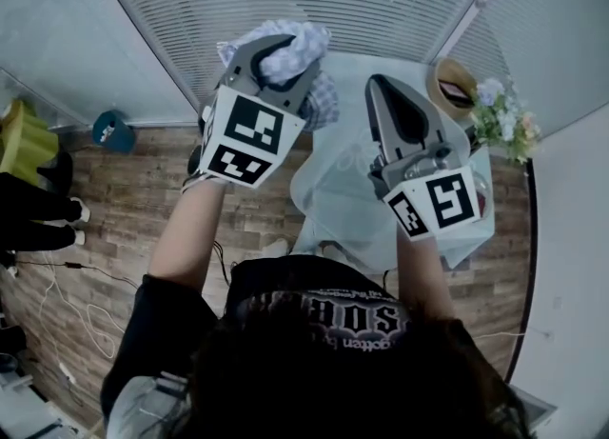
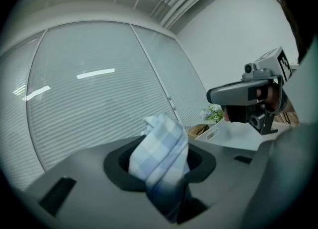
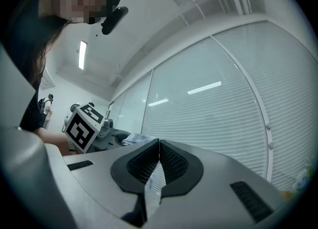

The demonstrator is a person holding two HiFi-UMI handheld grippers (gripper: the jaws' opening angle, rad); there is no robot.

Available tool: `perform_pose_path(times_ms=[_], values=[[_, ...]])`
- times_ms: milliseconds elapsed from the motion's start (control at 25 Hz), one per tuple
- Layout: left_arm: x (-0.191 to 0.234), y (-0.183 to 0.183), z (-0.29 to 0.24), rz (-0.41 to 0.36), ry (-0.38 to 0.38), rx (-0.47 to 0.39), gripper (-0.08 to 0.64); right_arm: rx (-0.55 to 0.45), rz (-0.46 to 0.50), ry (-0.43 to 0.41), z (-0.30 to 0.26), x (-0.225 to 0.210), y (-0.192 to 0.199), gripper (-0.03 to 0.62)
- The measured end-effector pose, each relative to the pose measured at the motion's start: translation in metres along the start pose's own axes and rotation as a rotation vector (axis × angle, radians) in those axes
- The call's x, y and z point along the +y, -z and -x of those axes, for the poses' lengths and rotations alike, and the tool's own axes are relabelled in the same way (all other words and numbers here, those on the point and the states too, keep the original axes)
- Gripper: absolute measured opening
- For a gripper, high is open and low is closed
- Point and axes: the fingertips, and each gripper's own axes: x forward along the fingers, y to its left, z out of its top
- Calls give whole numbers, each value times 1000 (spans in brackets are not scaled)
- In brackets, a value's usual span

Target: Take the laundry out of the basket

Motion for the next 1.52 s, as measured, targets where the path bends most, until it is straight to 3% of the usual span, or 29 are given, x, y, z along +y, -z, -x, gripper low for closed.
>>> perform_pose_path(times_ms=[280, 1040, 1520], values=[[17, 25, 30, 12, -78, 50, 150, 17, -28, -80, -21, 37, 14, 28], [41, 88, 107, 167, -326, 130, 150, 37, -38, -198, -48, 108, 36, 28], [28, 106, 141, 251, -385, 123, 150, 57, -56, -242, -51, 148, 50, 28]])
